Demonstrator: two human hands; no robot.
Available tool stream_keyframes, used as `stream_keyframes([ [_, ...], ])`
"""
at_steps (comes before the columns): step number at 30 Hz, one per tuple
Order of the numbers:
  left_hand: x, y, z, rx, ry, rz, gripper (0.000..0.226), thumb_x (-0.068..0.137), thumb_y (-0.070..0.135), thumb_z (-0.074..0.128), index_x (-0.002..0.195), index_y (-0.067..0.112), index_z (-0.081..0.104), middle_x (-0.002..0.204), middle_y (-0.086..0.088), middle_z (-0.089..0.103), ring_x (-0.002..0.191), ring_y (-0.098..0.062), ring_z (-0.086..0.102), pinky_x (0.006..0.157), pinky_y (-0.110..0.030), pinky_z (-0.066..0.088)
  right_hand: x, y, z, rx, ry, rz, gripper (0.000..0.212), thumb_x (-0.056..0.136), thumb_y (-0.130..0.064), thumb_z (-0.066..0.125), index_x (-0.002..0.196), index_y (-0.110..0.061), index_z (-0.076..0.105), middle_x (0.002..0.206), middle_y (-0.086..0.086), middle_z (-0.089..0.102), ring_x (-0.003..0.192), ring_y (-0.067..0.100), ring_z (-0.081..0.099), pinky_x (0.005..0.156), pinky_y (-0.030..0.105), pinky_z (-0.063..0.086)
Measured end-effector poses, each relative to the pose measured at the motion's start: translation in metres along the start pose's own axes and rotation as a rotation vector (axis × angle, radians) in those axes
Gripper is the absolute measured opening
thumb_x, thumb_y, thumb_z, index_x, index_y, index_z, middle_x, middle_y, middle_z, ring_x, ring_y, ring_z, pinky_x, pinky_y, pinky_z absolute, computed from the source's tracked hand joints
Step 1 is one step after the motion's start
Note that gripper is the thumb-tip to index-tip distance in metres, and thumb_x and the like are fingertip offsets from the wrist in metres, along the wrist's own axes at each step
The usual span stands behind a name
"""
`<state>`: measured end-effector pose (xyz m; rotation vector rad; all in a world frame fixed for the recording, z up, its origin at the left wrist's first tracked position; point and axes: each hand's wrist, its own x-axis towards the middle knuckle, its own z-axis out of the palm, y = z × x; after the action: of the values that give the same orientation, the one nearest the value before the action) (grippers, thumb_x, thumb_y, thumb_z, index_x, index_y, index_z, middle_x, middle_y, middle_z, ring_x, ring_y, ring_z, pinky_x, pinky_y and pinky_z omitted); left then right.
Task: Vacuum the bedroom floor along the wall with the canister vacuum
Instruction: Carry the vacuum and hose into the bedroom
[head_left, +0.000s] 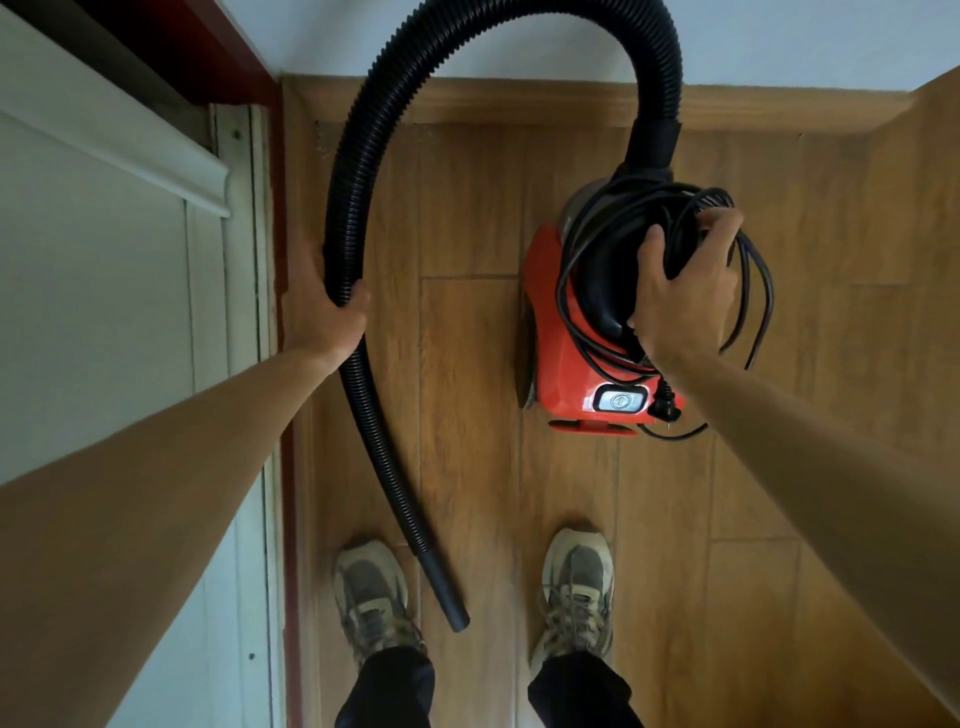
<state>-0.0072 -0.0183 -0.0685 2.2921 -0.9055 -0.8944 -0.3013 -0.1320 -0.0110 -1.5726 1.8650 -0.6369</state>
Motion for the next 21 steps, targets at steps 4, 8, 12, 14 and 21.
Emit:
stream_keyframes([
  [4, -0.010, 0.003, -0.001, -0.068, 0.064, 0.075, 0.033, 0.095, 0.022, 0.062, 0.122, 0.024, 0.043, 0.111, -0.005, 0.061, 0.089, -0.016, 0.065, 0.078, -0.038, 0.060, 0.000, -0.003, 0.001, 0.024, -0.011, 0.001, 0.031, 0.100, -0.037, 0.048, 0.119, -0.014, 0.038, 0.088, -0.007, 0.058, 0.067, 0.005, 0.059, 0.060, 0.030, 0.052],
  [8, -0.023, 0.013, -0.004, -0.099, 0.095, 0.118, 0.036, 0.098, 0.028, 0.057, 0.131, 0.022, 0.043, 0.105, -0.007, 0.063, 0.082, -0.013, 0.063, 0.072, -0.027, 0.056, -0.001, -0.003, -0.002, 0.069, -0.072, 0.054, 0.021, 0.097, -0.044, 0.046, 0.108, -0.033, 0.032, 0.087, 0.006, 0.060, 0.061, 0.020, 0.058, 0.057, 0.037, 0.055],
  [12, -0.037, 0.027, -0.016, -0.056, 0.142, 0.158, 0.040, 0.100, 0.033, 0.054, 0.136, 0.020, 0.042, 0.092, 0.000, 0.064, 0.062, -0.007, 0.061, 0.052, -0.023, 0.050, -0.012, -0.012, -0.009, 0.059, -0.103, 0.086, 0.023, 0.101, -0.037, 0.047, 0.115, -0.023, 0.036, 0.078, -0.006, 0.054, 0.056, 0.014, 0.055, 0.050, 0.031, 0.049],
  [14, -0.043, 0.037, -0.027, -0.007, 0.177, 0.157, 0.042, 0.100, 0.035, 0.052, 0.138, 0.021, 0.041, 0.091, 0.003, 0.064, 0.061, -0.009, 0.061, 0.049, -0.025, 0.051, -0.019, -0.017, -0.015, 0.064, -0.123, 0.072, 0.020, 0.102, -0.037, 0.047, 0.111, -0.026, 0.034, 0.074, -0.006, 0.053, 0.053, 0.011, 0.054, 0.047, 0.028, 0.046],
  [21, -0.067, 0.078, -0.069, 0.026, 0.227, 0.188, 0.045, 0.101, 0.037, 0.051, 0.140, 0.018, 0.042, 0.101, -0.002, 0.067, 0.072, -0.014, 0.065, 0.060, -0.031, 0.057, -0.041, -0.054, -0.059, 0.046, -0.171, 0.068, 0.022, 0.102, -0.033, 0.048, 0.113, -0.019, 0.035, 0.077, -0.007, 0.050, 0.057, 0.006, 0.052, 0.041, 0.012, 0.036],
])
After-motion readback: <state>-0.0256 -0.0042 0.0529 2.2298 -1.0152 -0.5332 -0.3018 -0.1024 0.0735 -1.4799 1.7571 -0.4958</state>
